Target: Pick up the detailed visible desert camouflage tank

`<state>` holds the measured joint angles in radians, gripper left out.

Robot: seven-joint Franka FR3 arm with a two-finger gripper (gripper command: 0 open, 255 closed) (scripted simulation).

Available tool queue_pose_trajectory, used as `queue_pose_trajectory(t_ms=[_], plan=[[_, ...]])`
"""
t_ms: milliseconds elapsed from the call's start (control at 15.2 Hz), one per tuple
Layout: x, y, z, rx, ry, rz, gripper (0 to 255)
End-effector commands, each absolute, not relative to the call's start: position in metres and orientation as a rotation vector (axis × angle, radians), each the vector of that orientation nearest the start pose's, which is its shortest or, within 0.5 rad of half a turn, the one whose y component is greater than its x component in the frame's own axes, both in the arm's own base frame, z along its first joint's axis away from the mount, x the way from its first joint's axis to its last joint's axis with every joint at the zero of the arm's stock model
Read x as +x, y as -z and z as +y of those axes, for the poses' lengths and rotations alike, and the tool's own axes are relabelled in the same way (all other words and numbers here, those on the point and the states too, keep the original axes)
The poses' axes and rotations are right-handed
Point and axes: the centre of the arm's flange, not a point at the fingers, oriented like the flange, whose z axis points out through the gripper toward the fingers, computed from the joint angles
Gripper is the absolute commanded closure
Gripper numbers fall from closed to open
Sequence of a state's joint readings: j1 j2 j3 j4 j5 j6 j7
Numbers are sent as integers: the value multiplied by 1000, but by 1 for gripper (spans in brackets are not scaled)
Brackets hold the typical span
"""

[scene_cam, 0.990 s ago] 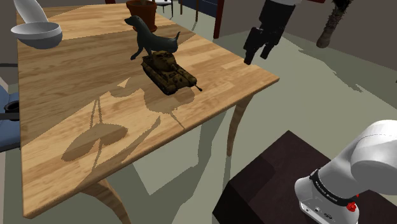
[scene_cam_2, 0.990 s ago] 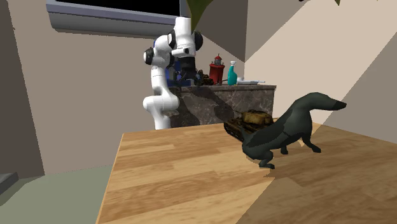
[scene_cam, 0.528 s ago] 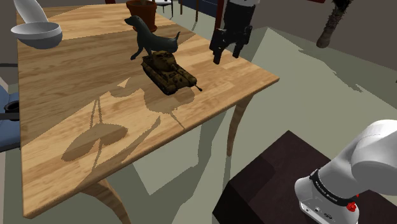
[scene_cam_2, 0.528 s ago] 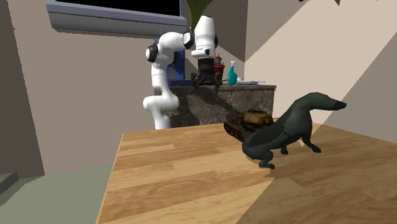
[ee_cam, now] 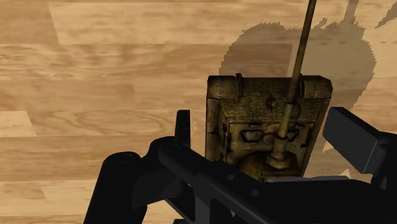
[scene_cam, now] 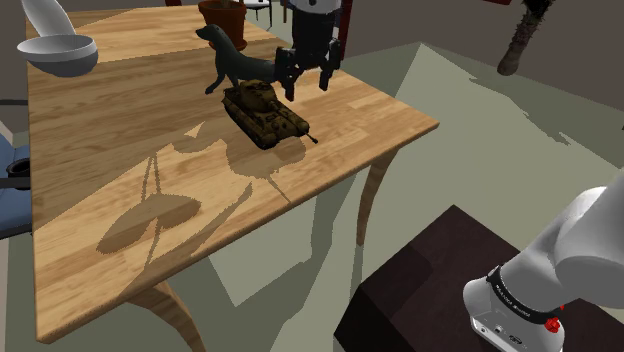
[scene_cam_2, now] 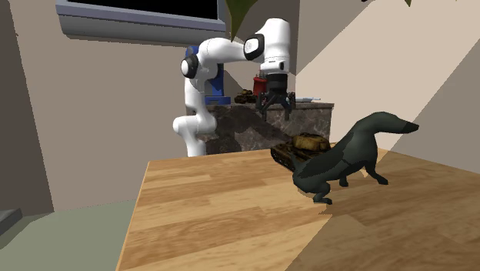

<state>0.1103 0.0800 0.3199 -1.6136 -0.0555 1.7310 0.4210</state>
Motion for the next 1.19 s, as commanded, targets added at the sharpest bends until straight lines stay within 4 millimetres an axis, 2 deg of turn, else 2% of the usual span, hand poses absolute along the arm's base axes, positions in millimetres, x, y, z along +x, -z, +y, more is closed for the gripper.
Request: queue_pose_trajectory(t_ms=[0, 198, 660, 858, 924, 1122], plan=[[559, -571, 255, -3159, 78, -18, 0], [587, -564, 282, -3171, 76, -12, 0], [587, -527, 282, -3171, 76, -12, 0], [587, -524, 282, -3171, 76, -12, 0], [587, -524, 282, -3171, 76, -12, 255], [587, -524, 282, -3171, 76, -12, 255]])
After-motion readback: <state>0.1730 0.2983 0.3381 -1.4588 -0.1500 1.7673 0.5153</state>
